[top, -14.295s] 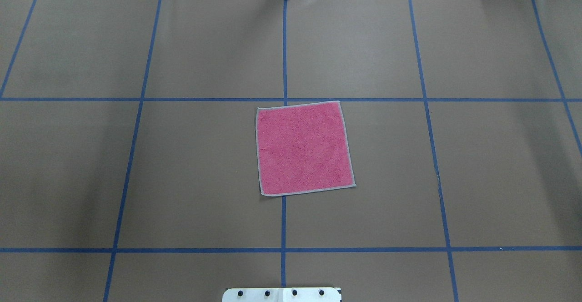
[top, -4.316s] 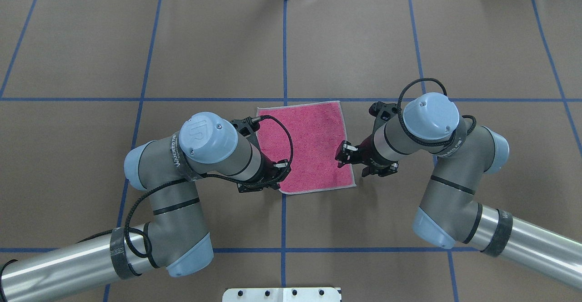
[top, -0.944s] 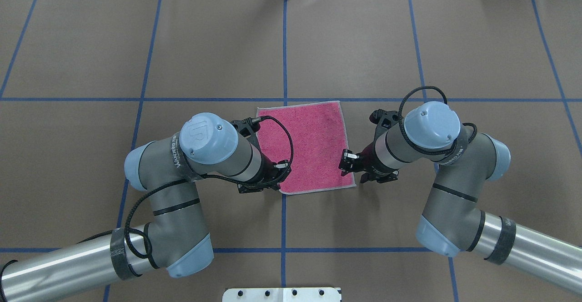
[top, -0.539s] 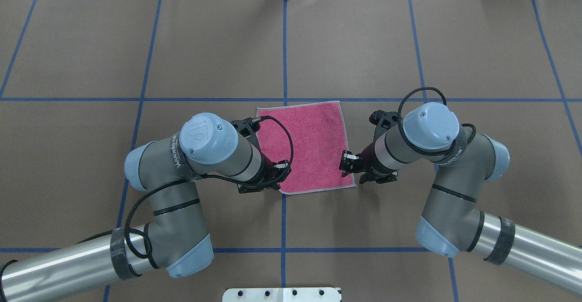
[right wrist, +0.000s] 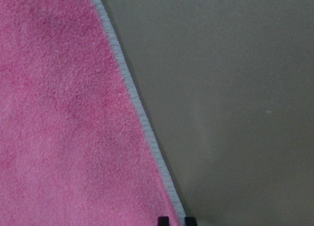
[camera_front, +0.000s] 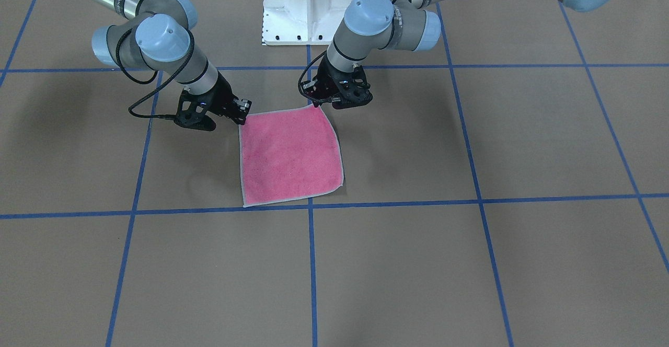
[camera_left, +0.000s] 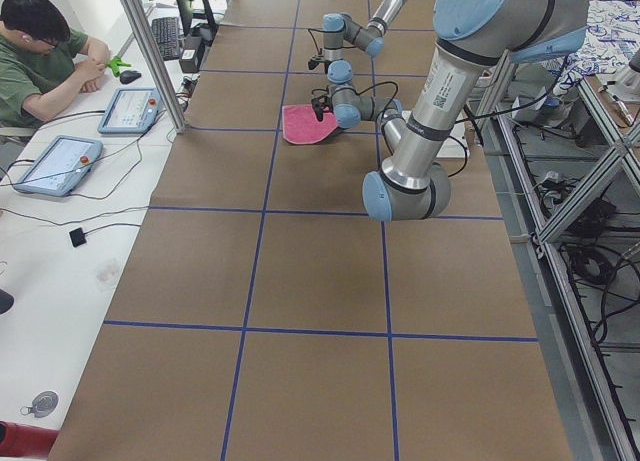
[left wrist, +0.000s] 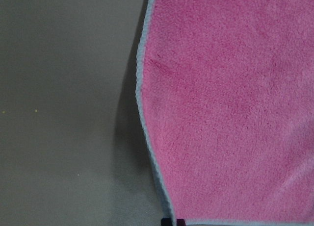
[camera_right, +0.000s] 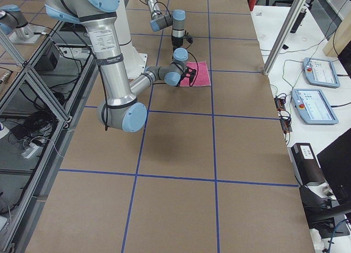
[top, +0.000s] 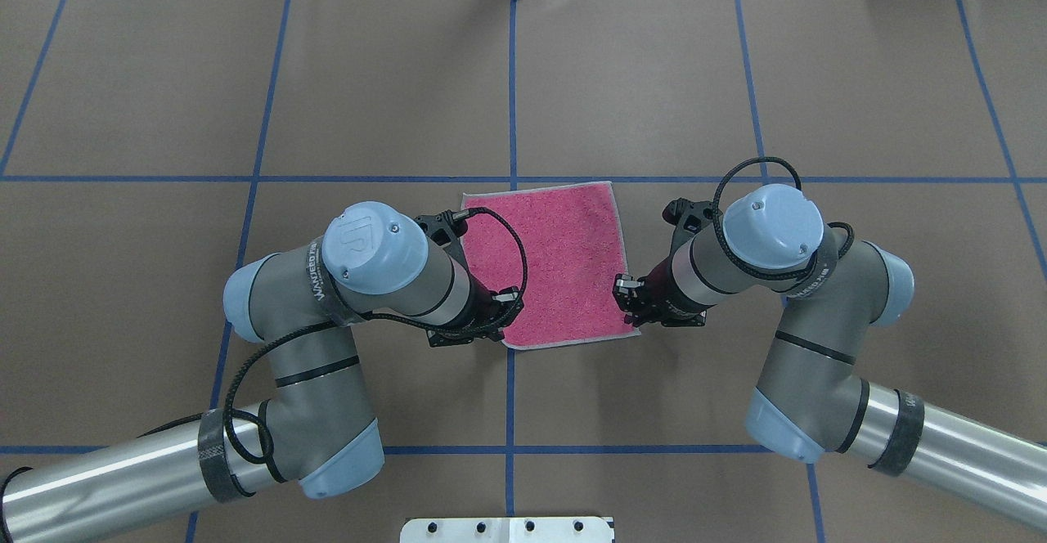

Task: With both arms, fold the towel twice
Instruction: 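Pinch the towel edges with both grippers and hold in place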

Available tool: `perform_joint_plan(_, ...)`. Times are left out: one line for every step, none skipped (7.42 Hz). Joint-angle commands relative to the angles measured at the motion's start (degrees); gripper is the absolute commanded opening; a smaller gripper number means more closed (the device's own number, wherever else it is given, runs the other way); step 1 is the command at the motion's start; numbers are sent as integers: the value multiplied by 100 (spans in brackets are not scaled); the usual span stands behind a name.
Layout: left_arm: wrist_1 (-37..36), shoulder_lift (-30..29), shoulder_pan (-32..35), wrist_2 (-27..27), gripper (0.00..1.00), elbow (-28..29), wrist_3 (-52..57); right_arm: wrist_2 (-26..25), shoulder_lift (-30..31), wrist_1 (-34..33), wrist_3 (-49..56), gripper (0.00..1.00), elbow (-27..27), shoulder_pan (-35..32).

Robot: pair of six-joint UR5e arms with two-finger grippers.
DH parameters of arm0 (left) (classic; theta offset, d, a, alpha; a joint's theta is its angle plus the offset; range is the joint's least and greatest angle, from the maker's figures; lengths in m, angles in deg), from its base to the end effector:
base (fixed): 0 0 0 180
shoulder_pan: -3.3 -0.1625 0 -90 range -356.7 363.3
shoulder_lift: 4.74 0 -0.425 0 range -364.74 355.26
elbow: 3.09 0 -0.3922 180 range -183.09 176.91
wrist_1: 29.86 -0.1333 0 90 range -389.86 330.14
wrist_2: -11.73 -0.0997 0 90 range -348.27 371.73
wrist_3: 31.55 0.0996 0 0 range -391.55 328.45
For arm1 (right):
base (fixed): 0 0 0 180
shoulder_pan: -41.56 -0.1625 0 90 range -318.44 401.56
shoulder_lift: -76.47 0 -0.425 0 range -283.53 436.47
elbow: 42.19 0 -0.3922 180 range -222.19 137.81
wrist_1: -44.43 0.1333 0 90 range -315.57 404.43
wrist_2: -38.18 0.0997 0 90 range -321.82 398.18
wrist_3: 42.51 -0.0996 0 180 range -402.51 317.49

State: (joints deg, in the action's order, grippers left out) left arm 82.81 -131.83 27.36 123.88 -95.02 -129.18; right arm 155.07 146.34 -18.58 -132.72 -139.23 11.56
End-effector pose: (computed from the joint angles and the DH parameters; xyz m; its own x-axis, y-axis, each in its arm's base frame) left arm 0.5906 -0.3685 0.2106 0.4193 -0.3219 -0.8489 0.1313 0.9467 -0.2941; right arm -0.4976 -0.3892 0.3536 0.5066 0.2963 0.8097 -0.1303 0.9546 -0.2678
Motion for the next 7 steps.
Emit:
perform_joint_plan(0, 0, -7, 0, 0, 0, -10, 0, 0, 0, -110, 0, -34, -6)
perform_joint_plan(0, 0, -7, 0, 0, 0, -10, 9, 0, 8, -110, 0, -43, -6)
perform_joint_plan(0, 0, -7, 0, 0, 0, -1, 26, -17, 9, -102, 0, -52, -6)
perform_joint_plan(0, 0, 2, 0, 0, 0, -1, 44, -17, 9, -102, 0, -61, -14)
perform_joint_plan(0, 0, -7, 0, 0, 0, -1, 26, -9, 9, -102, 0, -52, -14)
perform_joint_plan(0, 0, 2, 0, 0, 0, -1, 35, -8, 9, -102, 37, -35, -6)
perform_joint_plan(0, 0, -7, 0, 0, 0, -1, 9, -8, 9, -102, 59, -35, 3)
